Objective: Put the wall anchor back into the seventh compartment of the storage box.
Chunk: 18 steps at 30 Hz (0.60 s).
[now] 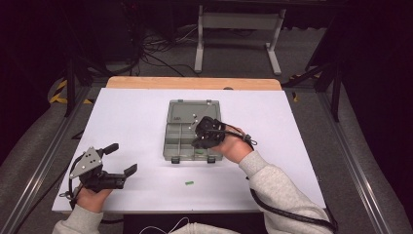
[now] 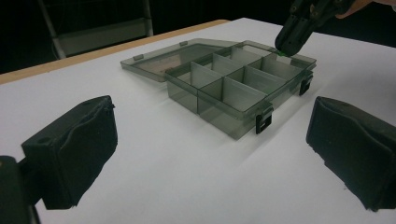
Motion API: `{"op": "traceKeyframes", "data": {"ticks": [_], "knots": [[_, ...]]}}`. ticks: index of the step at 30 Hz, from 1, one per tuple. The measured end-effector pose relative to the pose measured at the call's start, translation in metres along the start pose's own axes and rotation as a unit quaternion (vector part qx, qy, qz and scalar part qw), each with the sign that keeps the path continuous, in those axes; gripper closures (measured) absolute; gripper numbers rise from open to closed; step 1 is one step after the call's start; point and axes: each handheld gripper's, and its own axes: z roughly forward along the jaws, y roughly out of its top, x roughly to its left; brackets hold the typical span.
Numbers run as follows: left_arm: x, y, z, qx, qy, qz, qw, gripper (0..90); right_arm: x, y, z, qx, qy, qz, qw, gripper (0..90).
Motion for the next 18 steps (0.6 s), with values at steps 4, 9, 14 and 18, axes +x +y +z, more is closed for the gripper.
{"op": "traceKeyframes", "data": {"ticks": [4,9,14,18], "knots": [[0.0,0.0,0.0,0.002,-0.001,0.0,1.0,2.6,-0.007,-0.002,0.002,0.003,-0.005,0.007,1.0,83.8],[0.0,0.0,0.0,0.001,-0.001,0.0,1.0,2.6,-0.014,-0.004,0.005,0.008,-0.008,0.015,0.9998,83.9],[0.0,0.0,0.0,0.002,-0.001,0.0,1.0,2.6,-0.018,-0.006,0.008,0.014,-0.012,0.02,0.9996,83.8],[0.0,0.0,0.0,0.002,-0.001,0.0,1.0,2.7,-0.019,-0.007,0.011,0.017,-0.012,0.022,0.9995,83.8]]}}
